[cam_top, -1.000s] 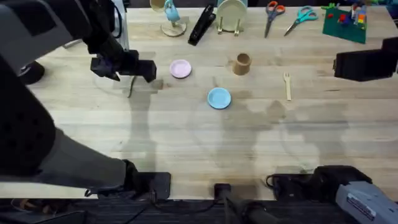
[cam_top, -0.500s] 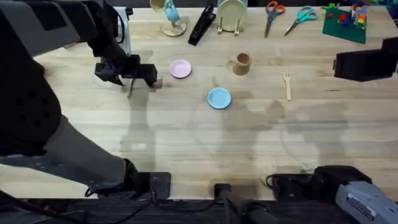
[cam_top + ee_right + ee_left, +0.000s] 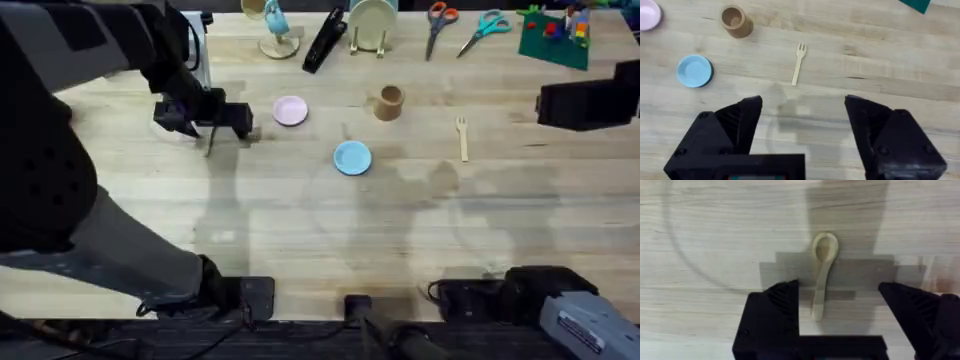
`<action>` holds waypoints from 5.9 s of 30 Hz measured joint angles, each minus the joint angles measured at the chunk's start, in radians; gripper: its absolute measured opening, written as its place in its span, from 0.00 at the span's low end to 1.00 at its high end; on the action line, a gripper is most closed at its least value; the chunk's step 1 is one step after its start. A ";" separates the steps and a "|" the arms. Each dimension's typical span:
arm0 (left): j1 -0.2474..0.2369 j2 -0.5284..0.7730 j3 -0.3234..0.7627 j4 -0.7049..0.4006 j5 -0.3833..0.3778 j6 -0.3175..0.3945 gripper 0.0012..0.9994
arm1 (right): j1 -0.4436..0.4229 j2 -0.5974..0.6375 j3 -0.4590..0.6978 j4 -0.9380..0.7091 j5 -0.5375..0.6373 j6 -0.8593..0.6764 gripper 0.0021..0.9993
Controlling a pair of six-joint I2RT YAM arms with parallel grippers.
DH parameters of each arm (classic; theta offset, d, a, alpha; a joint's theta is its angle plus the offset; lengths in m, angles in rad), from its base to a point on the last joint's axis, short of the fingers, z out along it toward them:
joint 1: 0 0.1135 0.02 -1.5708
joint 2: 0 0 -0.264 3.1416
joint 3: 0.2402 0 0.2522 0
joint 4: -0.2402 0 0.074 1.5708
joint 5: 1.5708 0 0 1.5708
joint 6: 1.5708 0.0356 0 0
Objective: Pick up a utensil and set it on the pink plate, then put the other utensil in the container.
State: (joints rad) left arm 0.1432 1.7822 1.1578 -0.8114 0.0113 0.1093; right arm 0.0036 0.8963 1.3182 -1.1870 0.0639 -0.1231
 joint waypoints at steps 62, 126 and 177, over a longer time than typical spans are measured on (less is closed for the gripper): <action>-0.282 -0.100 0.278 -0.210 0.046 -0.013 0.04 | 0.000 0.000 0.000 0.000 0.000 0.000 0.99; -0.384 0.162 0.278 -0.058 0.056 -0.050 0.24 | 0.000 0.000 0.001 0.000 0.000 0.000 1.00; -0.384 -0.623 0.316 -0.554 0.086 -0.041 0.99 | 0.000 0.000 0.001 0.000 0.000 0.000 1.00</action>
State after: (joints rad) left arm -0.2409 1.1591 1.4734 -1.3659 0.0971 0.0684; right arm 0.0036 0.8963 1.3193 -1.1870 0.0639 -0.1231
